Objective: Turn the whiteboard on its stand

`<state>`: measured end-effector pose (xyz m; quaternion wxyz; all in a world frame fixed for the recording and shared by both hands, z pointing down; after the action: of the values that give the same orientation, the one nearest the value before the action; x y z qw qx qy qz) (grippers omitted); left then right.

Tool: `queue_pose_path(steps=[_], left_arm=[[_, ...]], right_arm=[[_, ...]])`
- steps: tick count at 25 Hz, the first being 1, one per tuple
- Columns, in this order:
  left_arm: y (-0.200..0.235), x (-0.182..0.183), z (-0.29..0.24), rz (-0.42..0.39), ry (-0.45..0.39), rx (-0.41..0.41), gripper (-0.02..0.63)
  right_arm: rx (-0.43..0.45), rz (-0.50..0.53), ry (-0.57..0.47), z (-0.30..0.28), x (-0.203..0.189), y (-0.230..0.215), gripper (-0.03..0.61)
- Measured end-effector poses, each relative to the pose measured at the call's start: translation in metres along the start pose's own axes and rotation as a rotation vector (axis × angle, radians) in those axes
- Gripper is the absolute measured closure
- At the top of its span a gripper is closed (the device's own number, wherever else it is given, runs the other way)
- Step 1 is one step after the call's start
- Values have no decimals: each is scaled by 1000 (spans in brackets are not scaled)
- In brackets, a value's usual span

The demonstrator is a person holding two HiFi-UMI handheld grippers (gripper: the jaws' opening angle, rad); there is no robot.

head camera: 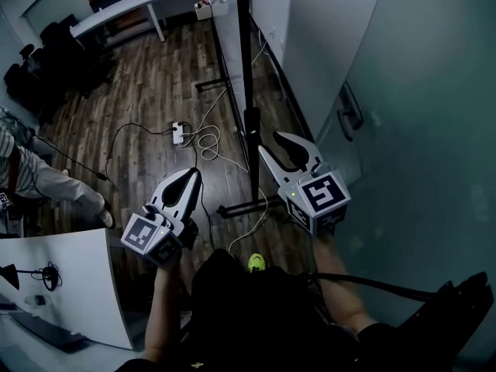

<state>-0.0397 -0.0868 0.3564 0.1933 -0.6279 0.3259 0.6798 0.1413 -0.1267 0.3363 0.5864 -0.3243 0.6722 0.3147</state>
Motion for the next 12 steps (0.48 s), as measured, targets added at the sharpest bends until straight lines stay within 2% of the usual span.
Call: queue_pose_path(steps=[2,7,12], left_arm=[[-3,-1,-4,-1,3,-15,620],[-7,-2,-12,6,-3,-48,620],[-12,-1,-6,14,-15,-74,620]], right_arm=[[2,1,1,3,-2,1,453],[15,7,16,4,-8,4,574],[20,13,48,6,-13,17,578]])
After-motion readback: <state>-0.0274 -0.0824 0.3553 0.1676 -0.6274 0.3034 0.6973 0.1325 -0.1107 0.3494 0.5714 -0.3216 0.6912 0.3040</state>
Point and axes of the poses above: the fingertips, and each gripper's own axes: z backward along the fingers, y to its left, x out of its top, the point moved 3 cm from there along z, backward along the fingers, and after that the axes turned 2 degrees about y, right-handed, at the moved point
